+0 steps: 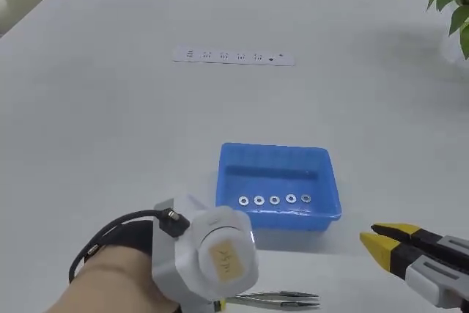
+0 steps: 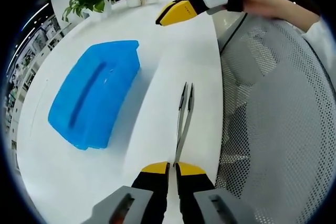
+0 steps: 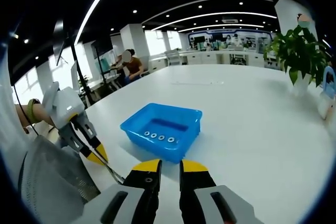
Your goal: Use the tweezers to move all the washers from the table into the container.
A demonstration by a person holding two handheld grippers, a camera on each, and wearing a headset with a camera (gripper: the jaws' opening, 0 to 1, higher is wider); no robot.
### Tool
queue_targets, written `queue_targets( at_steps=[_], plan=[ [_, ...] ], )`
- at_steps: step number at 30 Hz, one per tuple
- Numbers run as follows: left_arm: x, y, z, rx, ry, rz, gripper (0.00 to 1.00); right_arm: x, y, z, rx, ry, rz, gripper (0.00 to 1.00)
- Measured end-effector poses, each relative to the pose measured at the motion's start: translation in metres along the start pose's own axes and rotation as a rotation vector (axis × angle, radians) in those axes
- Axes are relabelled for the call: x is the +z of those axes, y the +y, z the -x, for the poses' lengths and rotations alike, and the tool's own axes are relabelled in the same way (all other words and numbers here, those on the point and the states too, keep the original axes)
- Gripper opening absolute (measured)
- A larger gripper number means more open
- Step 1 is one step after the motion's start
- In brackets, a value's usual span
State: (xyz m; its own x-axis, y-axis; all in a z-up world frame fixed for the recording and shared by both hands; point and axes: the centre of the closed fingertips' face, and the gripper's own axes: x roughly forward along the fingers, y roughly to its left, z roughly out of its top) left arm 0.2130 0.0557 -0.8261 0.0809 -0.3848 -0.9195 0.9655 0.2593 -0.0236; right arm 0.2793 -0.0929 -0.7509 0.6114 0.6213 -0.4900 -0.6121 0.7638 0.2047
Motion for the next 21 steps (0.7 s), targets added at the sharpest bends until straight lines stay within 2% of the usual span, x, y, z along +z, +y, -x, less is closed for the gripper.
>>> queue_targets(
  at_steps=[3,8,10,14,15,19,21],
  plan=[
    [0.001,0.000,0.003,0.011,-0.022,0.014,0.04,0.000,0.000,0.000,0.001,0.000,0.002,0.10],
    [0.006,0.004,0.012,0.035,-0.100,0.076,0.11,0.000,0.001,0.001,0.001,-0.002,-0.001,0.10],
    [0.010,0.009,0.019,0.066,-0.164,0.127,0.14,0.001,0.000,0.001,0.001,-0.005,-0.001,0.11],
    [0.014,0.018,0.034,0.118,-0.258,0.187,0.18,0.004,0.000,0.002,-0.002,-0.012,0.002,0.11],
    [0.016,0.022,0.040,0.139,-0.296,0.203,0.19,0.006,0.000,0.003,-0.003,-0.016,0.006,0.11],
    [0.020,0.035,0.061,0.209,-0.397,0.273,0.21,0.014,0.000,0.007,-0.006,-0.037,0.021,0.12],
    [0.021,0.043,0.075,0.255,-0.461,0.319,0.23,0.021,-0.002,0.009,-0.007,-0.063,0.031,0.12]
  ],
)
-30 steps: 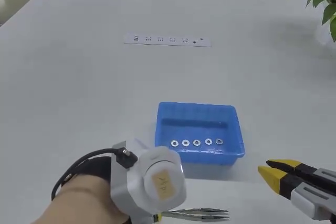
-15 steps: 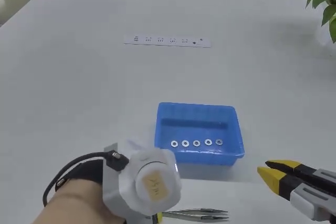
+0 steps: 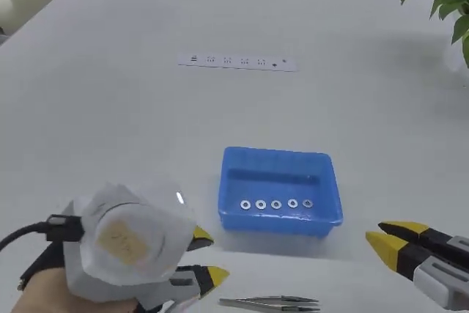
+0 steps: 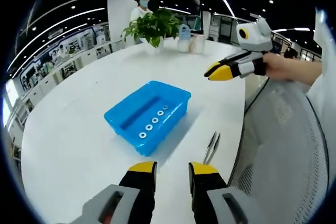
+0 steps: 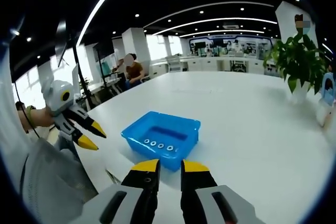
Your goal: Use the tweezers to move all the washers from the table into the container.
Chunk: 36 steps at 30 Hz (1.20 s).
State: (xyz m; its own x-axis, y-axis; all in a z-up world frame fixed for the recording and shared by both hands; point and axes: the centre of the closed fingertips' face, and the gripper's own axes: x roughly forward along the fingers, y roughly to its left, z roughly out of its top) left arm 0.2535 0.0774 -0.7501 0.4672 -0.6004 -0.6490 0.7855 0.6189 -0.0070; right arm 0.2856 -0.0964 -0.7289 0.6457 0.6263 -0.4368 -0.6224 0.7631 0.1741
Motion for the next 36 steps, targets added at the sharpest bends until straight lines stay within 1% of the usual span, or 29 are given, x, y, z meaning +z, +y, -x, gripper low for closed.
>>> queue_targets(
  at_steps=[2,3,4,5,6,7,8,10,11,12,13,14,15,16,17,18,20,21,24,27,29,30,31,33,34,36],
  plan=[
    [0.001,0.008,0.006,0.044,-0.018,0.027,0.24,0.006,0.000,0.002,-0.002,-0.017,0.007,0.13],
    [0.003,0.014,0.011,0.082,-0.041,0.032,0.25,0.011,0.000,0.004,-0.004,-0.032,0.015,0.14],
    [0.006,0.017,0.014,0.100,-0.064,0.041,0.27,0.014,0.001,0.005,-0.005,-0.039,0.024,0.15],
    [0.008,0.021,0.019,0.126,-0.088,0.071,0.30,0.018,0.001,0.006,-0.010,-0.047,0.039,0.16],
    [0.009,0.023,0.023,0.138,-0.104,0.092,0.33,0.022,0.000,0.008,-0.017,-0.054,0.051,0.17],
    [0.014,0.025,0.028,0.151,-0.141,0.128,0.36,0.027,0.000,0.010,-0.022,-0.066,0.069,0.18],
    [0.018,0.026,0.031,0.161,-0.176,0.137,0.40,0.030,0.000,0.011,-0.026,-0.075,0.074,0.20],
    [0.024,0.030,0.039,0.183,-0.224,0.180,0.45,0.037,-0.001,0.014,-0.034,-0.097,0.081,0.22],
    [0.029,0.032,0.045,0.193,-0.261,0.195,0.47,0.043,-0.002,0.017,-0.039,-0.119,0.077,0.24],
    [0.031,0.035,0.048,0.208,-0.277,0.198,0.49,0.047,-0.003,0.018,-0.046,-0.136,0.073,0.25],
    [0.032,0.039,0.053,0.239,-0.283,0.190,0.49,0.054,-0.005,0.021,-0.057,-0.164,0.061,0.27],
    [0.032,0.041,0.056,0.254,-0.285,0.179,0.51,0.057,-0.006,0.023,-0.063,-0.181,0.051,0.30],
    [0.033,0.044,0.058,0.270,-0.292,0.175,0.52,0.060,-0.008,0.024,-0.070,-0.193,0.047,0.32],
    [0.036,0.048,0.062,0.294,-0.308,0.187,0.54,0.063,-0.011,0.027,-0.086,-0.201,0.039,0.35],
    [0.037,0.049,0.064,0.302,-0.320,0.202,0.59,0.064,-0.013,0.028,-0.094,-0.209,0.037,0.39],
    [0.041,0.052,0.067,0.310,-0.348,0.234,0.64,0.066,-0.015,0.030,-0.104,-0.219,0.033,0.41],
    [0.047,0.058,0.071,0.337,-0.387,0.261,0.76,0.066,-0.018,0.031,-0.115,-0.229,0.026,0.46],
    [0.050,0.059,0.073,0.342,-0.398,0.277,0.79,0.065,-0.020,0.031,-0.120,-0.233,0.017,0.47],
    [0.054,0.064,0.074,0.359,-0.401,0.279,0.86,0.058,-0.026,0.029,-0.136,-0.220,-0.006,0.55],
    [0.058,0.067,0.073,0.371,-0.403,0.282,0.93,0.057,-0.032,0.027,-0.164,-0.223,-0.021,0.66],
    [0.061,0.068,0.073,0.379,-0.410,0.282,0.99,0.059,-0.035,0.026,-0.181,-0.243,-0.041,0.77],
    [0.063,0.068,0.073,0.380,-0.408,0.275,0.98,0.060,-0.036,0.026,-0.189,-0.250,-0.050,0.83],
    [0.064,0.068,0.073,0.380,-0.405,0.270,0.99,0.060,-0.037,0.026,-0.195,-0.250,-0.060,0.87],
    [0.066,0.068,0.075,0.386,-0.402,0.253,0.99,0.057,-0.041,0.025,-0.222,-0.232,-0.090,0.89],
    [0.067,0.069,0.076,0.386,-0.408,0.249,0.99,0.056,-0.041,0.024,-0.221,-0.223,-0.097,0.90],
    [0.070,0.069,0.079,0.388,-0.434,0.253,0.99,0.056,-0.040,0.026,-0.230,-0.230,-0.100,0.91]
  ],
)
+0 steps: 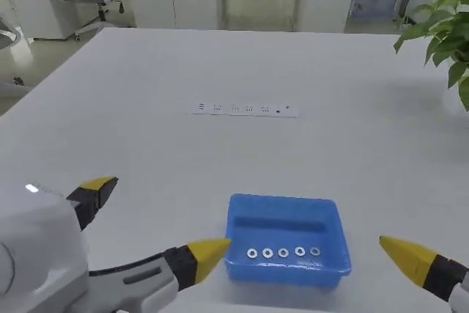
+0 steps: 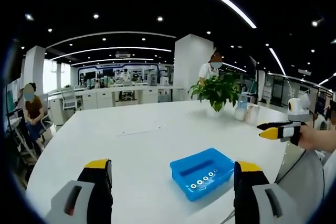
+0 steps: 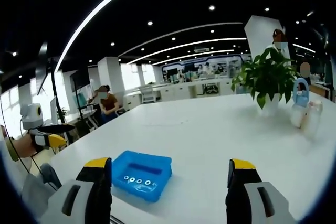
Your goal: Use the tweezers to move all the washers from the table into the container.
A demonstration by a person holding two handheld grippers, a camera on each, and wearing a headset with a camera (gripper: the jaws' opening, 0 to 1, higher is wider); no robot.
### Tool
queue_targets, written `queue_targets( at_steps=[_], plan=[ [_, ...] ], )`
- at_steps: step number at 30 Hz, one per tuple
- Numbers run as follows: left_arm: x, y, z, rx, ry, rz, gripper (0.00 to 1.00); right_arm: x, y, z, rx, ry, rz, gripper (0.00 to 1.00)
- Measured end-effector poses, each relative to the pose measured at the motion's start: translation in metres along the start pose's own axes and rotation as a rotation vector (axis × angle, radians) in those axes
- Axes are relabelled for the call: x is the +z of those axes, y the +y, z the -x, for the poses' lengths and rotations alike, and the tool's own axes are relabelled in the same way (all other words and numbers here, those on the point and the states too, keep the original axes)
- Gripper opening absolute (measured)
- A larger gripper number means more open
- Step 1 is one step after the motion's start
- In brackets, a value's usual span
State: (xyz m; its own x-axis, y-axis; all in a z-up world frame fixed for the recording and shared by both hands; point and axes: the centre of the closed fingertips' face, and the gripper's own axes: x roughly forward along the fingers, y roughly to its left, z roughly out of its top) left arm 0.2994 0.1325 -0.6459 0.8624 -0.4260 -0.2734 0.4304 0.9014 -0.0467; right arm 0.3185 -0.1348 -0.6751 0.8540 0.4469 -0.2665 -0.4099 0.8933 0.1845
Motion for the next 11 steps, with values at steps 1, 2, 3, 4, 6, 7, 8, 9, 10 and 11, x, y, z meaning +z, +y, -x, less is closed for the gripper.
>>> queue_targets(
  at_steps=[1,2,3,4,6,7,8,9,10,11],
  plan=[
    [0.000,0.001,0.000,0.000,-0.003,0.014,0.99,0.001,0.000,0.002,-0.010,-0.006,0.003,0.92],
    [0.000,0.002,0.001,-0.001,-0.001,0.026,0.99,0.002,0.000,0.004,-0.011,-0.016,0.010,0.92],
    [0.000,0.004,0.001,0.002,-0.004,0.031,0.99,0.003,0.000,0.005,-0.013,-0.018,0.013,0.93],
    [0.000,0.005,0.001,0.006,-0.008,0.031,0.99,0.004,0.000,0.006,-0.016,-0.022,0.015,0.93],
    [0.000,0.007,0.002,0.017,-0.011,0.029,0.99,0.007,-0.001,0.008,-0.016,-0.033,0.023,0.94],
    [0.000,0.008,0.002,0.019,-0.009,0.031,0.99,0.008,-0.002,0.008,-0.016,-0.036,0.025,0.94],
    [0.000,0.009,0.003,0.022,-0.009,0.036,0.99,0.010,-0.002,0.008,-0.011,-0.040,0.026,0.95],
    [0.000,0.009,0.004,0.028,-0.016,0.038,0.99,0.012,-0.002,0.008,-0.004,-0.046,0.024,0.95],
    [0.000,0.010,0.006,0.031,-0.022,0.043,0.99,0.015,-0.001,0.007,0.000,-0.055,0.021,0.96],
    [0.000,0.010,0.006,0.030,-0.024,0.045,0.99,0.018,0.000,0.007,0.004,-0.071,0.020,0.96]
  ],
)
